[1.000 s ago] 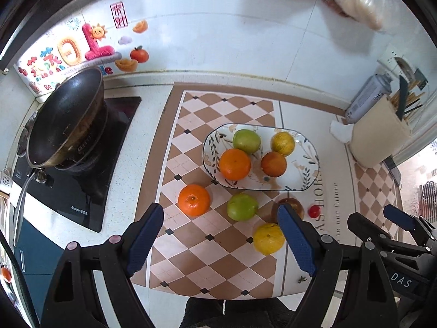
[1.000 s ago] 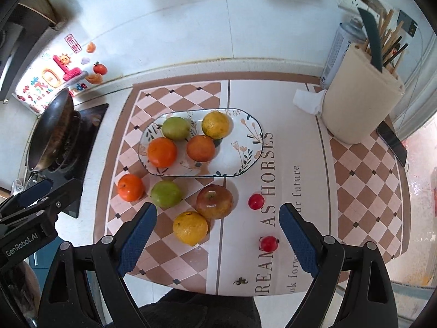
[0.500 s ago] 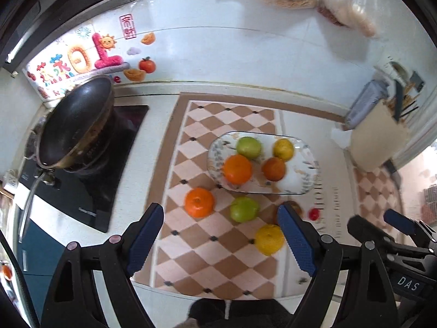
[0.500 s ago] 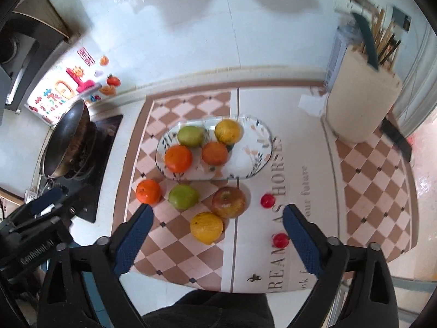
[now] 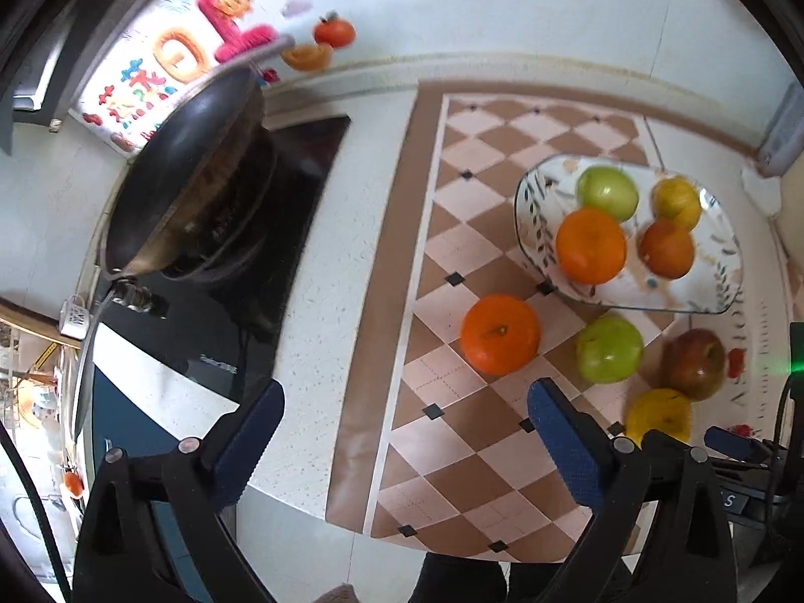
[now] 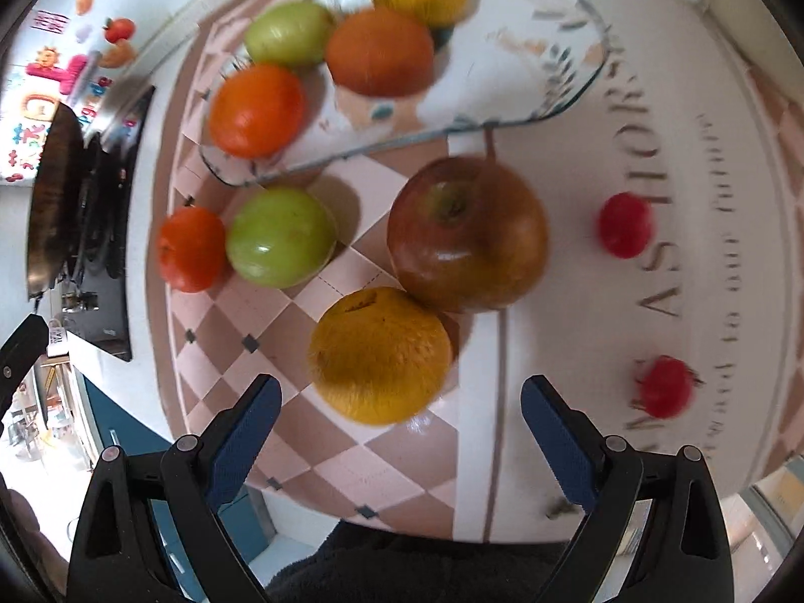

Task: Organize fruits
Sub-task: 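Grasp an orange with the left tool while the right tool grasps a yellow citrus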

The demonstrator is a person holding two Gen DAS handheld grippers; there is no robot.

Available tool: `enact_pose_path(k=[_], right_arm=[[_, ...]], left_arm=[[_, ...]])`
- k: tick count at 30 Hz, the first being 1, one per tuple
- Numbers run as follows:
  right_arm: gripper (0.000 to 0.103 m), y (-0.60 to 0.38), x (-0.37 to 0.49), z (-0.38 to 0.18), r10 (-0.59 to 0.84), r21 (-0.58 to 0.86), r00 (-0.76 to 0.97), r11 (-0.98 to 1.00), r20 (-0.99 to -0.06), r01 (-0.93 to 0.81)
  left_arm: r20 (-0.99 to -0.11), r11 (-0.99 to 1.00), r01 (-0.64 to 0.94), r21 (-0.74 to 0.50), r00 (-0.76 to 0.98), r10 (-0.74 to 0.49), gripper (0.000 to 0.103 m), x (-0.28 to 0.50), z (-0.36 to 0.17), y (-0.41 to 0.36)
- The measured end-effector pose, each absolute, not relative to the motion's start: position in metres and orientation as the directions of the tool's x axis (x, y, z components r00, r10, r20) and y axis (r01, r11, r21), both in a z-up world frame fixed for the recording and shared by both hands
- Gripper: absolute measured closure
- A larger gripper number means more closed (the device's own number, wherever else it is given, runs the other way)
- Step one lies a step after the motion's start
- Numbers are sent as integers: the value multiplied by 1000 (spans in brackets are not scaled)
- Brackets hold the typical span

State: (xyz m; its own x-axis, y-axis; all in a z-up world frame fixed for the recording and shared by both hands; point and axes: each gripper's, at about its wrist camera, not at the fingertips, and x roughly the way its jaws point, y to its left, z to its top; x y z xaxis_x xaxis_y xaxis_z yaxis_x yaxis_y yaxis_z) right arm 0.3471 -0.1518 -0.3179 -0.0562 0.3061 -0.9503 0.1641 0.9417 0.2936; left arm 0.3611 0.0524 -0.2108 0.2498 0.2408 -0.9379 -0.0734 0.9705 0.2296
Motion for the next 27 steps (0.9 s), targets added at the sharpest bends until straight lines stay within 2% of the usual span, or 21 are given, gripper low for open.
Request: enact_pose_path(k=[5,7,9,11,13,20,22,26,27], right_arm=[[6,-145,351,-338,305,289,-83,943,-949,163],[10,-142,352,-343,298,282,-91,947,-950,156],[17,-137,353,-341,261,251,-82,961,-962,118],[29,-132,356,-338,280,273,-76,957,-957,95],[36,-127,355,-333,275,270,-76,960,-958,74],[37,-121,349,-330,253,252,-113,967,-961,27],[37,-123,349,-330,254,253,-112,967,-961,25],[37,-126,352,-331,259,257,-119,966,-958,36],[37,-128,354,-331,263,260,-125,965,-957,39]], left_arm=[[-962,976,-25,215,167,216,4,386,-246,45],[-983,988,-27,155,98,157,4,398,-264,45],[-989,991,-25,130,69,131,4,408,-276,44],[-991,992,-21,122,54,123,4,416,-286,43],[-995,995,-23,98,21,98,4,425,-299,43],[-999,999,-13,30,-26,29,5,438,-325,43],[-1000,1000,-11,6,-27,6,22,438,-329,42],[-998,998,-16,-61,-34,-61,40,435,-334,42],[-998,998,-15,-62,-32,-62,41,434,-333,42]])
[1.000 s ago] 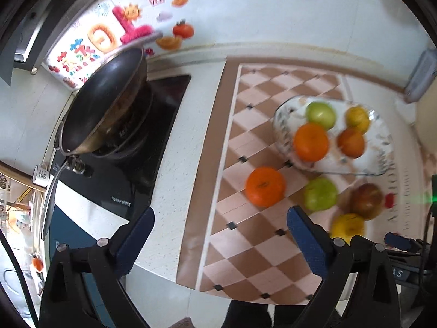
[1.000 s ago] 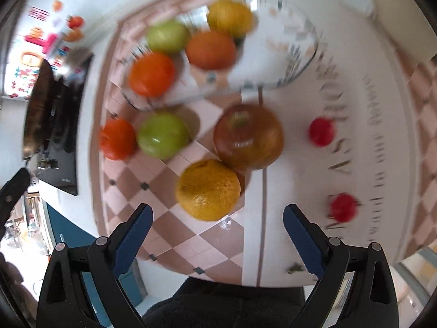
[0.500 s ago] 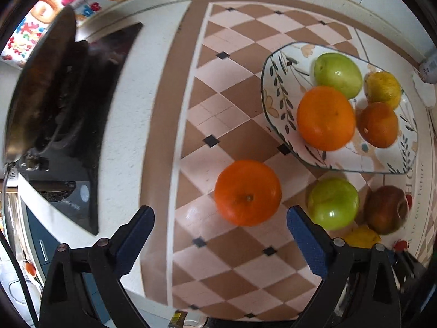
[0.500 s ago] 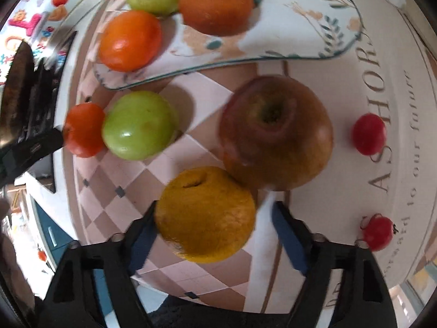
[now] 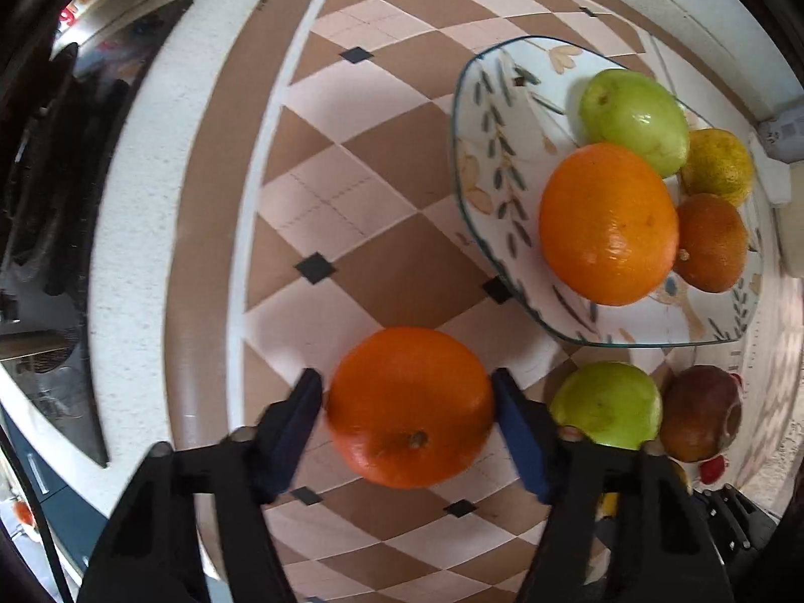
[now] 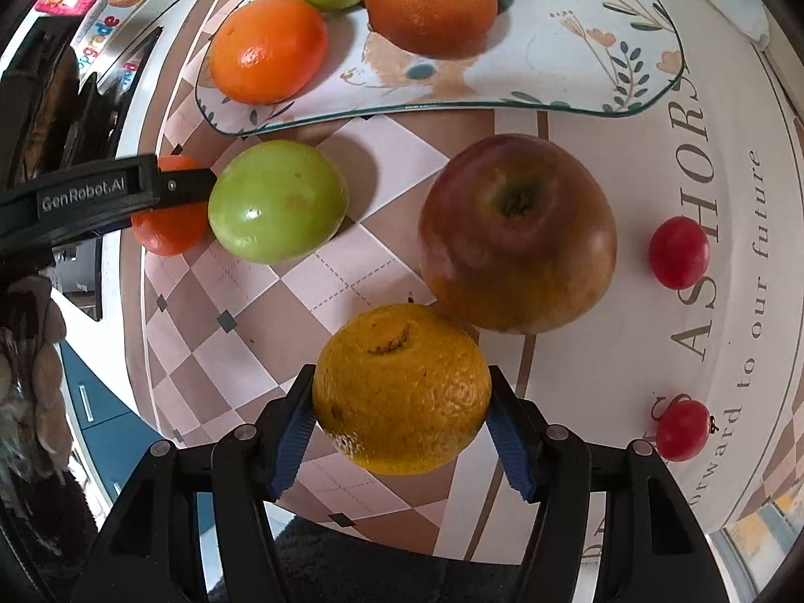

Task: Organize fruits
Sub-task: 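Grasp an orange with the left tool while the right tool grasps a yellow citrus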

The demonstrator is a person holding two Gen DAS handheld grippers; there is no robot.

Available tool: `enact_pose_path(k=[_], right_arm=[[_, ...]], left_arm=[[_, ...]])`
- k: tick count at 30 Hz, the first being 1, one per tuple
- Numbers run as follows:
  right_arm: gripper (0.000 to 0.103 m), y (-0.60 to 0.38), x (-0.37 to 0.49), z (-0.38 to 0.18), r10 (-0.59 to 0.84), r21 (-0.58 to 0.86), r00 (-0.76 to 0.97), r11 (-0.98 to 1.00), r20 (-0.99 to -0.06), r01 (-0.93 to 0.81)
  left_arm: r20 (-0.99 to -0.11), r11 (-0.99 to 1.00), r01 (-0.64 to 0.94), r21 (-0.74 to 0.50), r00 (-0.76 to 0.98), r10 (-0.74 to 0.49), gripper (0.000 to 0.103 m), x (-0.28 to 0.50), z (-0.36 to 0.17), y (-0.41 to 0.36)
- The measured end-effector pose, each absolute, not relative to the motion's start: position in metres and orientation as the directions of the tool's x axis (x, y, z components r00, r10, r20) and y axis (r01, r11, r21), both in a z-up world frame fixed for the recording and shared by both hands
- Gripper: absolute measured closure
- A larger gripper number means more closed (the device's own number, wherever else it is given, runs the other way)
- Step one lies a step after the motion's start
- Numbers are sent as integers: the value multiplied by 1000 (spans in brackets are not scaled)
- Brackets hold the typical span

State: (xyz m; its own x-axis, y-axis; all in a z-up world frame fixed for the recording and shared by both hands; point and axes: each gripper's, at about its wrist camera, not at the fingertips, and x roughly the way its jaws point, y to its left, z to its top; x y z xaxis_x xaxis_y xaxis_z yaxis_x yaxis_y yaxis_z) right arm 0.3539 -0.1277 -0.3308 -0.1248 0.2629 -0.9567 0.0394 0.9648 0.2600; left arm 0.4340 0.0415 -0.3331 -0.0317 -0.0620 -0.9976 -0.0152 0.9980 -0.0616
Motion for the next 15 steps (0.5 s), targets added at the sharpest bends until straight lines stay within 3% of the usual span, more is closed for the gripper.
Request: enact_pose_path(k=[7,13,15], right_arm=[[31,-143,355,-325,291,283,-131,956,-948,77],[31,-148,352,-323,308,299,-122,950,-943,87],[36,-145,351,-322,306,300,-111,951,-945,68]], left_arm=[[-996,996,-38,-85,-27,-86,42,408,-320,39],[-990,990,-60,-130,-39,-133,42,357,-311,30],[-990,989,-67,-130,-49,-133,42,346,-314,27]])
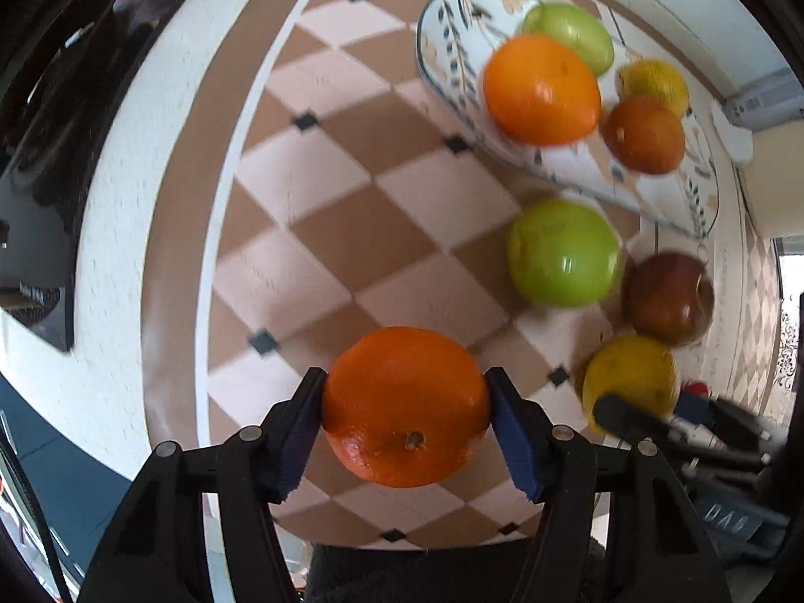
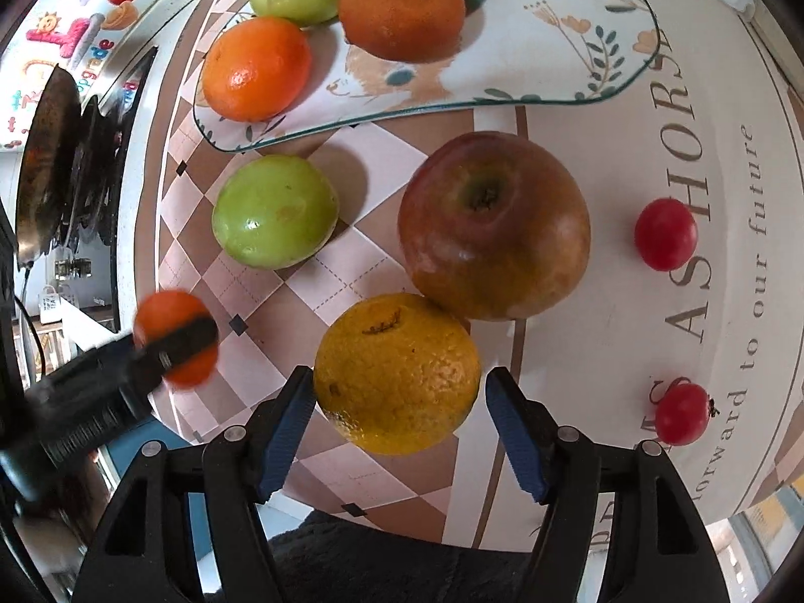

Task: Organize fruits
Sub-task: 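Grasp an orange with the left tool while the right tool grasps a yellow citrus, then lower both fruits onto the white plate and open both tools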

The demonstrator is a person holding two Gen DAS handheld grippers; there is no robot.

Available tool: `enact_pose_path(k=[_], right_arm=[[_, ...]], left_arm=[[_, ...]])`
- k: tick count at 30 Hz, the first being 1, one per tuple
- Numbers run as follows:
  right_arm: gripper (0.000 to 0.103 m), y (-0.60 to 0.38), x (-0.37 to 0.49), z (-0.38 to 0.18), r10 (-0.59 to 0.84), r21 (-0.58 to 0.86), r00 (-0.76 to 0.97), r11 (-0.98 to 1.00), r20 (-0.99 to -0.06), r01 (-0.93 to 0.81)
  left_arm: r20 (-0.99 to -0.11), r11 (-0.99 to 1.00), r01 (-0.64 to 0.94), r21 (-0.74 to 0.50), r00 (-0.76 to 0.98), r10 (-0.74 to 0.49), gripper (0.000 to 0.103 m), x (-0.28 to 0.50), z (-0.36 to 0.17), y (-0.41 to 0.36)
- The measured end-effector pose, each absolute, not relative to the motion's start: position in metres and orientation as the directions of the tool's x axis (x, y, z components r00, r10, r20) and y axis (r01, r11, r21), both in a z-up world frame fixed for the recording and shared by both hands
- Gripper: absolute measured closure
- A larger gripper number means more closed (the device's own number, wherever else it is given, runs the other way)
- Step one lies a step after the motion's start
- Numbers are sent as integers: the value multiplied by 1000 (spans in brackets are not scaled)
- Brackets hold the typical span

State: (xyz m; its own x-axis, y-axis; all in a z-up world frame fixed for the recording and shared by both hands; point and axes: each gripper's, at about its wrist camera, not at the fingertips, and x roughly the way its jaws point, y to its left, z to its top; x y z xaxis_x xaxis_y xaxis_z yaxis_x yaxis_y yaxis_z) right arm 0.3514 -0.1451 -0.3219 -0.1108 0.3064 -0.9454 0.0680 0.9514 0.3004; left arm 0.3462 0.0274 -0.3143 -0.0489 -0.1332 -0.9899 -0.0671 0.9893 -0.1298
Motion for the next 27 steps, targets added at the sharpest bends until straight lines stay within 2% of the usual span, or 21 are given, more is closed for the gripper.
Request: enact_pose_path(k=[8,16,20,27], right_arm=[[37,-139,333,-320,261,267,-165,964,-951,-18],[37,-153,330,-326,313,312,-130,950,-941,33],[38,-157,333,-310,342,340,-101,940,-934,41],[38,-196,376,-248,388,392,60,918,-920,66]], left_arm=[[-987,988,-72,-140,-67,-145,42,327,-327,22],[-988,990,-63,-129,-79,-134,42,314,-333,15],[-984,984,-62,-167,-51,-170,42,342,-316,19],[-968,971,-25,-237,93,-234,42,393,-240,15]])
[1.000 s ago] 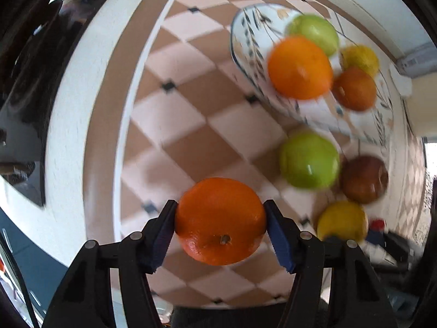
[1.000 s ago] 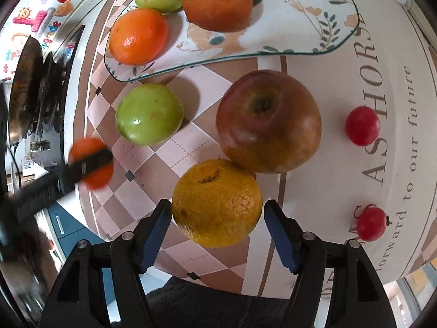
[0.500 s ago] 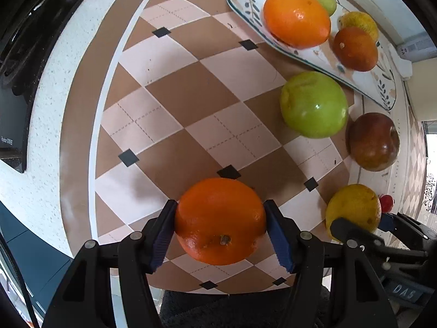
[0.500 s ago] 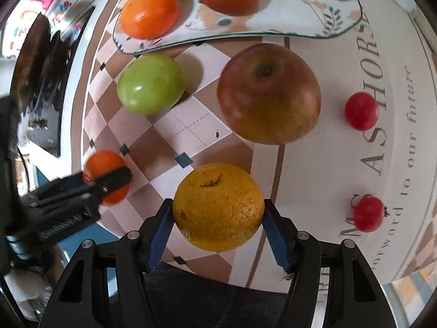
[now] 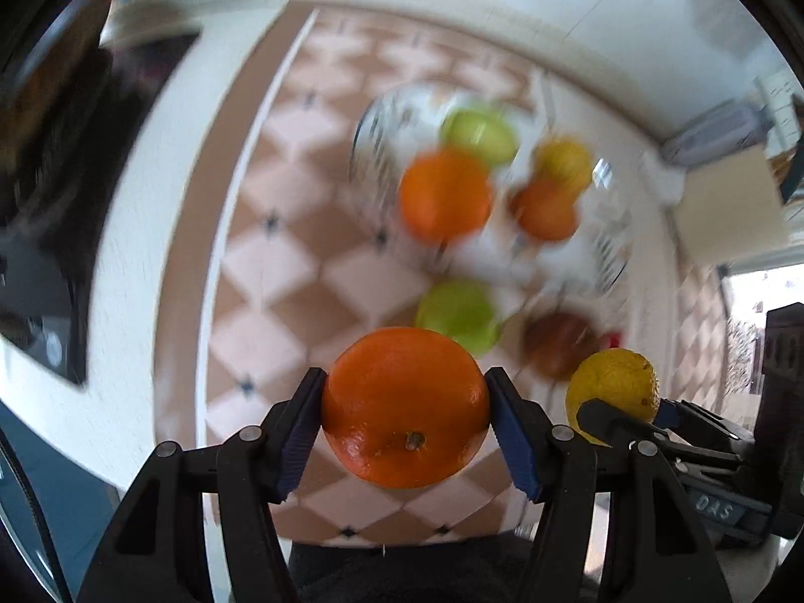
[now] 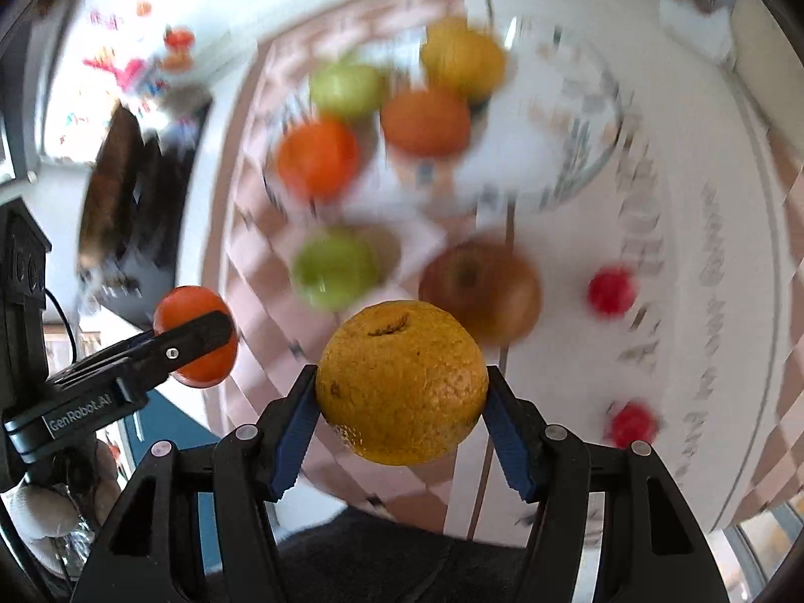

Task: Organize fruits
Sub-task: 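Lower both fruits onto the white plate and open both tools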

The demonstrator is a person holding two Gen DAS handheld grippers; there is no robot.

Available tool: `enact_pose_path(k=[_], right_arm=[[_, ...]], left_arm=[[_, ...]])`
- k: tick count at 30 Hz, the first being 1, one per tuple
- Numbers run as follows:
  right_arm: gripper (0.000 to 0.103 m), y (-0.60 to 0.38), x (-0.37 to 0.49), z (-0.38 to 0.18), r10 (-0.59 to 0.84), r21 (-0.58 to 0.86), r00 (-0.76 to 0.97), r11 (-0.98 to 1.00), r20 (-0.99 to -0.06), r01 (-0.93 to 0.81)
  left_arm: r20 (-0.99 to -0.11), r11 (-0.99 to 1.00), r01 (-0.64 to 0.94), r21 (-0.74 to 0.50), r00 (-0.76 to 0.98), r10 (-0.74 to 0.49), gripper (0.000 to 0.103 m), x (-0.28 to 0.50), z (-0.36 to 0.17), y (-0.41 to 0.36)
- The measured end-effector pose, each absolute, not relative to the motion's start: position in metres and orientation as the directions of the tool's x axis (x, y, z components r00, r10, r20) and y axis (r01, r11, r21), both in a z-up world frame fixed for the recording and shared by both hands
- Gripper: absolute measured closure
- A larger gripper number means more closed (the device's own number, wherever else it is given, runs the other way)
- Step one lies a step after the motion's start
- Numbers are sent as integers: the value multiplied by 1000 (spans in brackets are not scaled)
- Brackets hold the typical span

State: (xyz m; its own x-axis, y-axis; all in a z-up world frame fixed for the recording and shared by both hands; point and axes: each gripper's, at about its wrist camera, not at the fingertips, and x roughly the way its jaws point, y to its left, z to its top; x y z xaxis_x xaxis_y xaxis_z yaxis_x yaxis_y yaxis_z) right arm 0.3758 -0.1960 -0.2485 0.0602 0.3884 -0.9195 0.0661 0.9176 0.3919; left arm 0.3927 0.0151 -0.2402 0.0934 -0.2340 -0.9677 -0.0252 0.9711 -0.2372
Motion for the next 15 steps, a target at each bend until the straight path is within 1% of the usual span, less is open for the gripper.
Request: enact_pose_path(k=[3,6,11,13,15], right_arm=[[38,-219,409,-245,357,366,102,925,-929,100],[38,-237,443,-257,327,340,102,929,-939,144],[38,-254,487,-280,239,246,60,959,-969,141],[38,-251,497,-287,227,230,37,963,-973,142],[38,-254,506,-293,228,229,21,963,-973,145]], left_arm=[[-969,978,-1,-210,132,-208,42,431,-228,14],[-979,991,13,-135,154,-136,42,476,-229,8],[-993,998,31,-62,96,-65,42,530,-259,10],[-996,998,33,-59,58,-61,42,545,-272,8],[-997,996,31,-80,10,-80,41,558,-289,8]])
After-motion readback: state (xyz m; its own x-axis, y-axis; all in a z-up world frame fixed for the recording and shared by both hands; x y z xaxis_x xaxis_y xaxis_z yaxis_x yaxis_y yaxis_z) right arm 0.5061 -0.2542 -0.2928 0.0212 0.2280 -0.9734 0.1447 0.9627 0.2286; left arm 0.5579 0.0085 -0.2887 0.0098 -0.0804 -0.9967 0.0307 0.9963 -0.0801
